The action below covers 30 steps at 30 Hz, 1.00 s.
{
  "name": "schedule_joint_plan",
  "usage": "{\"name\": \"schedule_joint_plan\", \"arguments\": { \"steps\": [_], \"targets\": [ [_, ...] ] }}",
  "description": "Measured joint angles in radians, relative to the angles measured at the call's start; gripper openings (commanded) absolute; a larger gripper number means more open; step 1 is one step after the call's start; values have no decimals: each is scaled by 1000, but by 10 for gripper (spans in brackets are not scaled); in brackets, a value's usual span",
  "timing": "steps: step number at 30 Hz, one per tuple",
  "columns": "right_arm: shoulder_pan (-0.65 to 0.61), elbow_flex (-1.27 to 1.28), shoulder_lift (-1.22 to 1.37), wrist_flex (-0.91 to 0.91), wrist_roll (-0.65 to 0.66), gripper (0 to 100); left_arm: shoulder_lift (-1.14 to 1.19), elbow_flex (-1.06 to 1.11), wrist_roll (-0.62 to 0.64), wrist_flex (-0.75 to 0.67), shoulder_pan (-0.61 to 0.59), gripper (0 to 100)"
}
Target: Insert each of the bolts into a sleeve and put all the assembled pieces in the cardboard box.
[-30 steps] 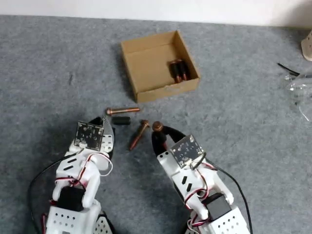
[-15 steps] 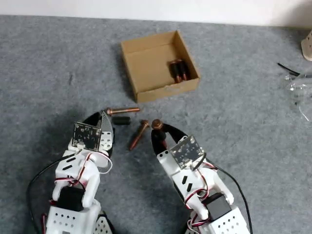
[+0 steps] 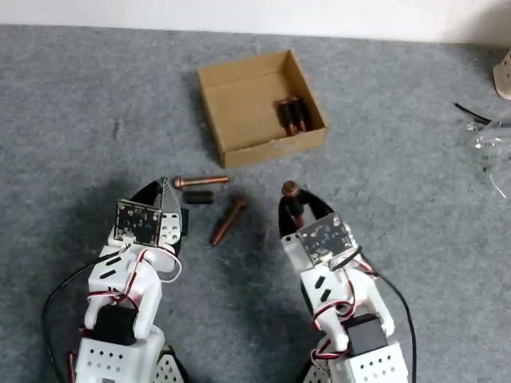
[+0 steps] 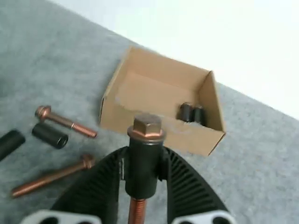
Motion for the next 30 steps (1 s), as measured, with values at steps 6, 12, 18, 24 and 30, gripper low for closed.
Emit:
{"name": "schedule_joint_plan", "arguments": {
  "steps": [6, 12, 18, 24, 30],
  "targets": [
    [2, -206, 282, 0, -3, 4, 0, 0, -2, -3, 0, 11],
    [6, -603, 810, 0, -3, 4, 0, 0, -2, -3, 0, 11],
    [6, -1079, 1355, 41, -6, 4, 0, 0, -2, -3, 0, 11],
    [23, -1625, 1830, 305, -6, 4, 0, 0, -2, -3, 0, 11],
    [81, -2131, 2188, 546, -6, 4, 0, 0, -2, -3, 0, 11]
  ]
}}
